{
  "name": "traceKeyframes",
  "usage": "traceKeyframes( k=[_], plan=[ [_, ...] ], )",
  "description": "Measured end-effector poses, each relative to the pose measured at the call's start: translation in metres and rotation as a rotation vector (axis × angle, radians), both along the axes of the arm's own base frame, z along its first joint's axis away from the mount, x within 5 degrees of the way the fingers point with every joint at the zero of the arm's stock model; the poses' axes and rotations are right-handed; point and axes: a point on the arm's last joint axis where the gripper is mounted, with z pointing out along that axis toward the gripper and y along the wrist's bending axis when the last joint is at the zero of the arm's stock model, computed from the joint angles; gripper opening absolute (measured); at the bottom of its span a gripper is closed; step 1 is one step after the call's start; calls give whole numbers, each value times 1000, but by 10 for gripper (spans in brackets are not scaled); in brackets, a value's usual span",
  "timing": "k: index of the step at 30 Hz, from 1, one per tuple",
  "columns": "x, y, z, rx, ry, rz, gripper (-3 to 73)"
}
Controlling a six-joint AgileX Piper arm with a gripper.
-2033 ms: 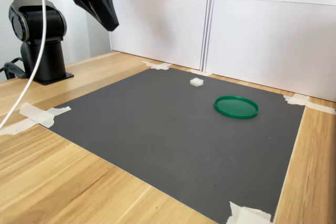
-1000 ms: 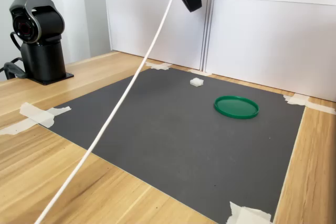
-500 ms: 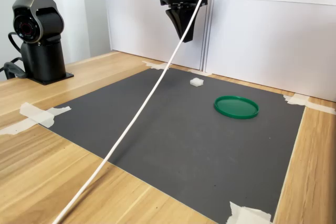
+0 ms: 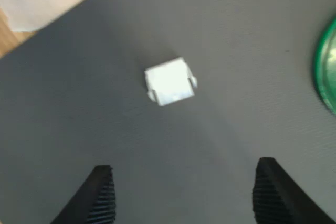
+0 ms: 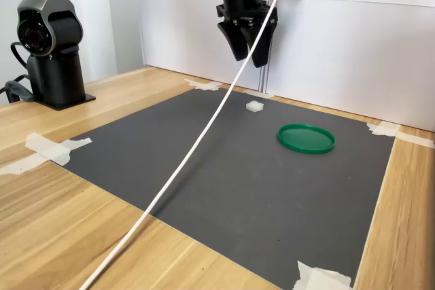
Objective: Grasp a white terminal and put it in the green lid.
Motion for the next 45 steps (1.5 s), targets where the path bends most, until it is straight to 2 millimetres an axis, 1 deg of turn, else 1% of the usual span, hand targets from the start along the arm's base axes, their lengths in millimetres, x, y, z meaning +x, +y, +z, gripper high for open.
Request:
traceKeyframes(
  k=[7, 12, 15, 18, 20, 22, 25, 31, 37, 45],
  plan=[
    [-5, 4, -1, 48, 75, -20, 656],
    [1, 6, -4, 67, 46, -66, 656],
    [4, 9, -10, 42, 40, -94, 656],
    [2, 21, -18, 1, 35, -74, 656],
    [1, 29, -23, 3, 38, -90, 656],
    [3, 32, -27, 10, 46, -118, 656],
    [7, 33, -36, 5, 57, -143, 656],
    [17, 38, -58, -20, 68, -150, 654],
    [21, 40, -75, -44, 94, -151, 651],
    [23, 41, -84, -58, 113, -151, 625]
  ],
)
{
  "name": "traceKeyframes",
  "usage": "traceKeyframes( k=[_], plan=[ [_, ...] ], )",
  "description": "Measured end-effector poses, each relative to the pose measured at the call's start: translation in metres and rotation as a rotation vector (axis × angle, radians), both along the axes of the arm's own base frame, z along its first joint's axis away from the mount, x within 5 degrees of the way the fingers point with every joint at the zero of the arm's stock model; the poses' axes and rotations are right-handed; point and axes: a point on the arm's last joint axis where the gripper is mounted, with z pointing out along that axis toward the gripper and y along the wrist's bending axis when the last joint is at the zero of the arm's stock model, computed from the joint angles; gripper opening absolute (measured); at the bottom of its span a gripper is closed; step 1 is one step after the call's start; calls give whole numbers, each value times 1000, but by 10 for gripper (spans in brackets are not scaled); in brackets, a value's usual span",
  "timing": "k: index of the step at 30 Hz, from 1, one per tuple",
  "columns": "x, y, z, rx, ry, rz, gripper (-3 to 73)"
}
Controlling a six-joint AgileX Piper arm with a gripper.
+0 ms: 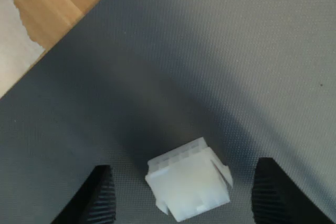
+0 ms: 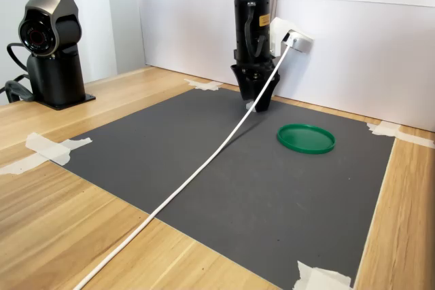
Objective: Grasp a white terminal and put it in the green lid.
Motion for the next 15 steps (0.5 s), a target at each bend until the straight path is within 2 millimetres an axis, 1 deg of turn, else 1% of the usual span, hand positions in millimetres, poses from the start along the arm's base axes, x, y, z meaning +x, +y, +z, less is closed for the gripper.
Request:
traceKeyframes(
  k=[6, 10, 13, 15],
  plan=[
    [0, 0, -1, -2, 0, 1, 595],
    [2, 1, -5, -8, 4, 3, 560],
    [2, 1, -5, -7, 1, 2, 520],
    [3, 1, -5, -5, -3, 1, 474]
  ],
)
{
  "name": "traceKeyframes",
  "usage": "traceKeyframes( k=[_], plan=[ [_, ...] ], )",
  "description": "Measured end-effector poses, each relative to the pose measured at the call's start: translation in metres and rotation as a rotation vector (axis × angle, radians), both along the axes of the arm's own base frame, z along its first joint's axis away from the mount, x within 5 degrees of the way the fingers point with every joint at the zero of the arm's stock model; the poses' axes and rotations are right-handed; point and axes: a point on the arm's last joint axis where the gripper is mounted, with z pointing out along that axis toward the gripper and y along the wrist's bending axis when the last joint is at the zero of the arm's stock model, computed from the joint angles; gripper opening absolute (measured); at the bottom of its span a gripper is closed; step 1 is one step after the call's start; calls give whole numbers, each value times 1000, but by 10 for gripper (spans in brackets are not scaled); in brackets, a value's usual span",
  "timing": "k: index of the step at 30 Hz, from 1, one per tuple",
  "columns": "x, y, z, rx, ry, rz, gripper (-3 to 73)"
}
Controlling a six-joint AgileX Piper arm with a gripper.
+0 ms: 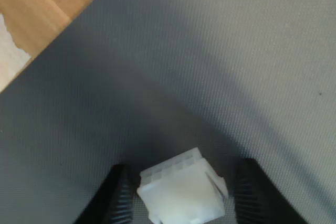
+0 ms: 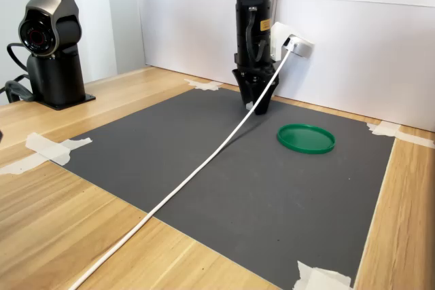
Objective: Grasp a white terminal and put it in the green lid.
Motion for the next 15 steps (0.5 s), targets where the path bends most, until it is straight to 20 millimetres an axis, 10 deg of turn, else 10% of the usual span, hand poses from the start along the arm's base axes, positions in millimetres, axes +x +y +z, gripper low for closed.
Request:
traceKeyframes(
  k=[5, 15],
  plan=[
    [1, 1, 0, 4, -6, -2, 348],
    [-1, -2, 28, 17, -71, 15, 348]
  ],
)
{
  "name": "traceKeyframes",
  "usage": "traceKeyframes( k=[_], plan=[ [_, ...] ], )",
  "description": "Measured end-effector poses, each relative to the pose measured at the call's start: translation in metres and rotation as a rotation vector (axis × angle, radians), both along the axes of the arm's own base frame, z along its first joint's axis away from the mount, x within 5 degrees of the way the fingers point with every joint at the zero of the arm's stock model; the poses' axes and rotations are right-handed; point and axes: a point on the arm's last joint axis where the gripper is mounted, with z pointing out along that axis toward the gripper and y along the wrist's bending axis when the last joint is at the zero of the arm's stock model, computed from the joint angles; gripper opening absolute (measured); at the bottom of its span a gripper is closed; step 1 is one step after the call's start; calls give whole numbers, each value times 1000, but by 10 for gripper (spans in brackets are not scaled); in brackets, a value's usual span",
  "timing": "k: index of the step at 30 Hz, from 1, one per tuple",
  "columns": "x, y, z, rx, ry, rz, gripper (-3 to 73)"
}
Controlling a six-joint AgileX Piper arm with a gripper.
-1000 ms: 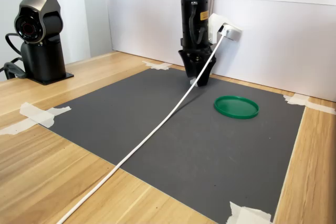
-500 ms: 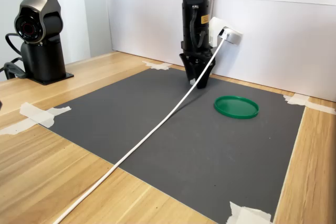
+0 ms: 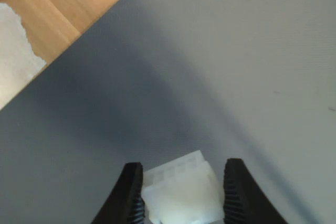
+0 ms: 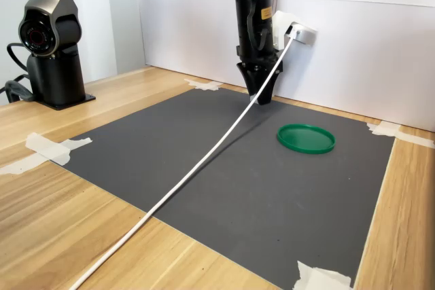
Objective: Grasp a white terminal and put it in the green lid.
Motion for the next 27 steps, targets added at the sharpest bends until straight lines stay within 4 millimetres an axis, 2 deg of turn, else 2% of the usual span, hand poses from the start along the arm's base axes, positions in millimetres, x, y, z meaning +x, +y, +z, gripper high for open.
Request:
traceKeyframes(
  k=[4, 10, 13, 15, 18, 23, 27],
  plan=[
    [12, -4, 19, 0, -13, -18, 348],
    [43, -30, 53, 30, -103, -99, 348],
    [58, -40, 61, 21, -144, -94, 348],
    [66, -43, 58, -5, -152, -80, 348],
    [76, -46, 43, -62, -140, -62, 348],
    [83, -47, 13, -125, -67, -46, 348],
    [87, -47, -2, -159, -43, -38, 348]
  ],
)
